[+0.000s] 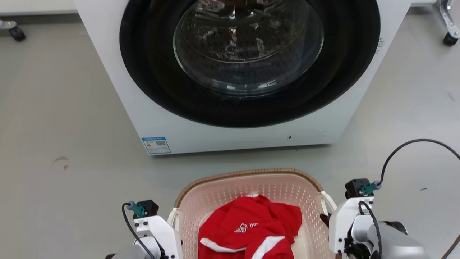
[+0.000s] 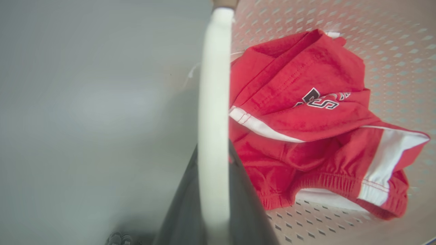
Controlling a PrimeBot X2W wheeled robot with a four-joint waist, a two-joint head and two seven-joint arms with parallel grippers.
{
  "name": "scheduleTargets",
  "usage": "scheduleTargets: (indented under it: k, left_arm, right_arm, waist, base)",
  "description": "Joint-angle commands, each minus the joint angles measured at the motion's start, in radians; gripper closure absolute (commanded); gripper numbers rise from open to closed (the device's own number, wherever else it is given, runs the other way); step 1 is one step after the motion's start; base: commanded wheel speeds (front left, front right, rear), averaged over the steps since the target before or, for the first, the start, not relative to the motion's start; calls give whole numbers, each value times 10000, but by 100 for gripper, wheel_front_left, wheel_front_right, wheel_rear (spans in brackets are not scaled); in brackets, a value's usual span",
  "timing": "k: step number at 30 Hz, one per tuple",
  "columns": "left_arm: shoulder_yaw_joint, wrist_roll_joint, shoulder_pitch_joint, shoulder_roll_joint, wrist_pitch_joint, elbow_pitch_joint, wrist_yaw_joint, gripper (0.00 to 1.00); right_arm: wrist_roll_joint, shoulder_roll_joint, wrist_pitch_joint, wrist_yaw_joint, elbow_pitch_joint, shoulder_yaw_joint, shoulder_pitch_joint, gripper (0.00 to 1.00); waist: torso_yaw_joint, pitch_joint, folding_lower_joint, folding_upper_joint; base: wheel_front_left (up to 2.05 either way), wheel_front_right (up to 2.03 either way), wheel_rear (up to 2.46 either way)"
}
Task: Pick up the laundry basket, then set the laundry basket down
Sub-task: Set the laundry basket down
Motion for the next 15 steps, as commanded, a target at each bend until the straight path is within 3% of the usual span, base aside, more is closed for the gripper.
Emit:
scheduleTargets:
  k: [1,15]
  left_arm:
    - [268,63,-344,1417,-244,382,444,100]
    - [162,166,-1150,1220,-941,382,431,100]
  right_arm:
    - [-92,-1253,-347,-144,635,-45,-346,100]
    - [-337,-1253,-1108,-144,721,-47,-1146,100]
  waist:
    - [-14,355,0,0]
    - [-22,2185,0,0]
  base:
    - [0,0,0]
    - [0,0,0]
